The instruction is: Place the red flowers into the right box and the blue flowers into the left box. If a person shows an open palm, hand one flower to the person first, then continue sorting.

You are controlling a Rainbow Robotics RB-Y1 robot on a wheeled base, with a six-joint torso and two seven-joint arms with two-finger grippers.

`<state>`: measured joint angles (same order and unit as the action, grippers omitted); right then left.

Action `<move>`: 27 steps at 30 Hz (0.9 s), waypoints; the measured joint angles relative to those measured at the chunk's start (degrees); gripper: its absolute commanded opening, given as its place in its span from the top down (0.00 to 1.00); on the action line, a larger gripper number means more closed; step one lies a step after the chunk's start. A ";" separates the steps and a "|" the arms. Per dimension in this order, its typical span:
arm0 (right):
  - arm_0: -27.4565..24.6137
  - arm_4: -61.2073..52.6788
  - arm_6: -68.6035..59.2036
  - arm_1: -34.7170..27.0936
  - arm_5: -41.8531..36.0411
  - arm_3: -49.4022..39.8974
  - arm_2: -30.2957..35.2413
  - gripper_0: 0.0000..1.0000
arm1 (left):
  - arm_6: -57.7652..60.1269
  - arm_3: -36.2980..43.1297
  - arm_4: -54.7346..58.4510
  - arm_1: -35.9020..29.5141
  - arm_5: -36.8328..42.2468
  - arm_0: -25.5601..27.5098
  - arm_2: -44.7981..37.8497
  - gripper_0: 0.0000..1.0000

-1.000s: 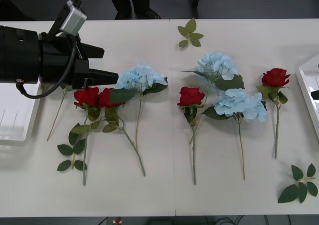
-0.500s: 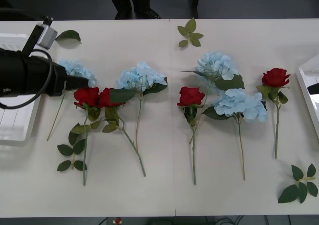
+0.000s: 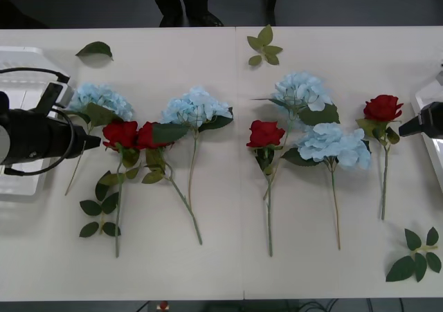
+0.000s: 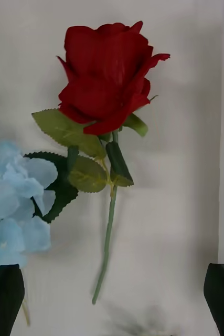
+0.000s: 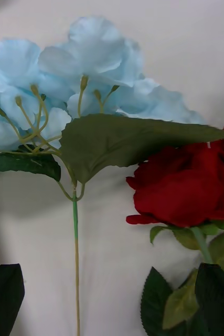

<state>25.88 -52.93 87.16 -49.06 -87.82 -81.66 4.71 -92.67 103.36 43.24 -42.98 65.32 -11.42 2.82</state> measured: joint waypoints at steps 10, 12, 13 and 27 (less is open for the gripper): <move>0.02 8.29 -6.87 0.83 1.43 0.21 -2.61 0.00 | -3.26 -11.71 -4.97 4.53 -7.04 -5.98 4.29 0.06; 0.02 9.80 -6.87 1.77 2.65 0.87 -2.58 0.00 | -3.26 -12.99 -5.11 4.91 -7.45 -6.84 4.96 0.06; 0.02 10.62 -6.87 2.38 3.27 1.42 -2.57 0.00 | -3.26 -13.51 -5.44 5.21 -7.46 -7.21 5.07 0.06; 0.02 18.16 -6.87 9.76 8.72 6.61 -2.64 0.00 | -3.55 -17.82 -6.59 6.51 -11.13 -7.95 4.89 0.06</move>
<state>25.91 -34.77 80.29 -39.30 -79.11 -75.05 2.06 -96.22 85.54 36.64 -36.47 54.19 -19.37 7.70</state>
